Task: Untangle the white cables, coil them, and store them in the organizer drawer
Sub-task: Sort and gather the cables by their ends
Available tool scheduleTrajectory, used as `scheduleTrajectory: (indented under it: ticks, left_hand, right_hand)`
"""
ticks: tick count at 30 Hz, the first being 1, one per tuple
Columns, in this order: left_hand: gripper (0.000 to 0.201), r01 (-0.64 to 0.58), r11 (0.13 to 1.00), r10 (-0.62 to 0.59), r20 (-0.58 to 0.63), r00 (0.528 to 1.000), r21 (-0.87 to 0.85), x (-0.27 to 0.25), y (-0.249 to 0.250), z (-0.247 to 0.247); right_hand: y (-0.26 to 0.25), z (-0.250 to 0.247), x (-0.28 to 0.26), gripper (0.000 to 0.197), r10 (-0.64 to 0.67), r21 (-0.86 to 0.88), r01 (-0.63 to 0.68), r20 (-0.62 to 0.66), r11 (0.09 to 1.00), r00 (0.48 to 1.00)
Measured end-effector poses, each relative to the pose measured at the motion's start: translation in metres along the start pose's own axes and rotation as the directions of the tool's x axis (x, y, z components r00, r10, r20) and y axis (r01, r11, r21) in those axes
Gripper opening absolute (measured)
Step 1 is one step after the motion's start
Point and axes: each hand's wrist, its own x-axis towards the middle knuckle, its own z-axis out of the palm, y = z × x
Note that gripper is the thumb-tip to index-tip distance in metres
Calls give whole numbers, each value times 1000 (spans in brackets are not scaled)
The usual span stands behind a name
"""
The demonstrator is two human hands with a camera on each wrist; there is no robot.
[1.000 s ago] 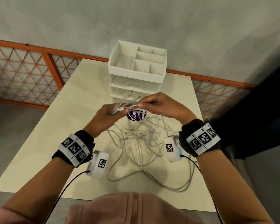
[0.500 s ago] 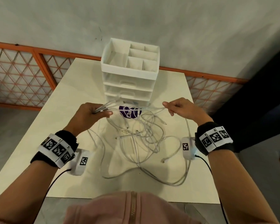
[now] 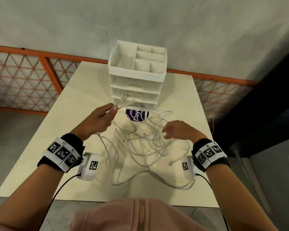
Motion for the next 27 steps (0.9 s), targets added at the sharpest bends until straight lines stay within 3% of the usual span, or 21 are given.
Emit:
scheduleTrajectory:
  ticks: [4,7,8,12,17,21,24,27]
  left_hand:
    - [33,-87,992,88,13,996,-89,8,30,19]
    - [32,-165,976,170,26,985,-145,13,45,29]
    - [32,-185,968,193,28,981,-169,14,50,31]
    - [31,-241,937,243,-24,970,-254,12,63,22]
    - [33,-298,930,264,-171,949,-217,6,60,-17]
    - [39,-249,963,216,-254,943,-105,6,43,-34]
    - [36,-190,976,212,-265,941,105,9,25,-31]
    - [25,-170,969,203,-186,961,177,14,14,-17]
  right_hand:
    - [-75,5,9,57,-202,207,185,62,961,977]
    - [-119,17,11,77,-330,157,307,144,939,933]
    - [-128,20,12,72,-345,173,317,171,933,923]
    - [-140,35,21,26,-442,246,394,190,886,877]
    - [-98,31,30,29,-337,93,327,138,941,931]
    - [-74,22,28,27,-280,231,251,104,940,954]
    - [-75,12,27,27,-321,380,279,51,882,946]
    - [-93,2,22,40,-372,449,324,20,833,928]
